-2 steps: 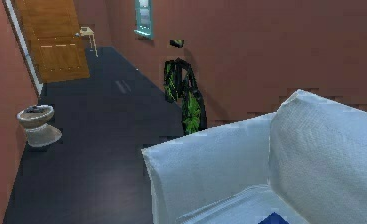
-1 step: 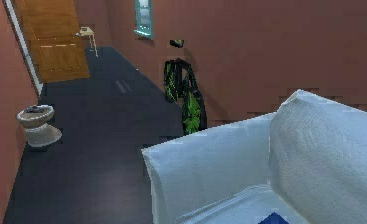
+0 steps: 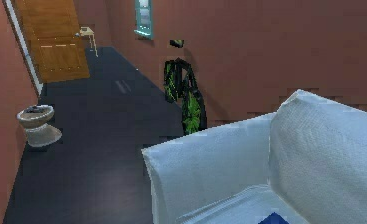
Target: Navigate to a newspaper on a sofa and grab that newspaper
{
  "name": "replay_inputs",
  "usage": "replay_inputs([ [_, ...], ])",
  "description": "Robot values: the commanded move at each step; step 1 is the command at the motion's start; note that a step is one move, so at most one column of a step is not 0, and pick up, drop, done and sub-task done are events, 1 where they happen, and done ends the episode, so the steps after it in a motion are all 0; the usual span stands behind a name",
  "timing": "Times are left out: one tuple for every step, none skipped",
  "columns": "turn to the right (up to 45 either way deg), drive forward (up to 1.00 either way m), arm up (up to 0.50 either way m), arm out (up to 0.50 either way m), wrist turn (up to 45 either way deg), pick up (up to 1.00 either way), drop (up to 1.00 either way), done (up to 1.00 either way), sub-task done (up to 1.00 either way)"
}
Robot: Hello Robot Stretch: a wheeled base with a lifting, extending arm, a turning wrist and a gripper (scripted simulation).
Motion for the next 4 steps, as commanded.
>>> replay_inputs([
  [0.0,0.00,0.00,0.00,30.0,0.00,0.00,0.00,0.00],
  [0.0,0.00,-0.30,0.00,0.0,0.00,0.00,0.00,0.00],
  [0.0,0.00,0.00,0.00,0.0,1.00,0.00,0.00,0.00],
  [0.0,0.00,0.10,0.00,0.0,0.00,0.00,0.00,0.00],
])
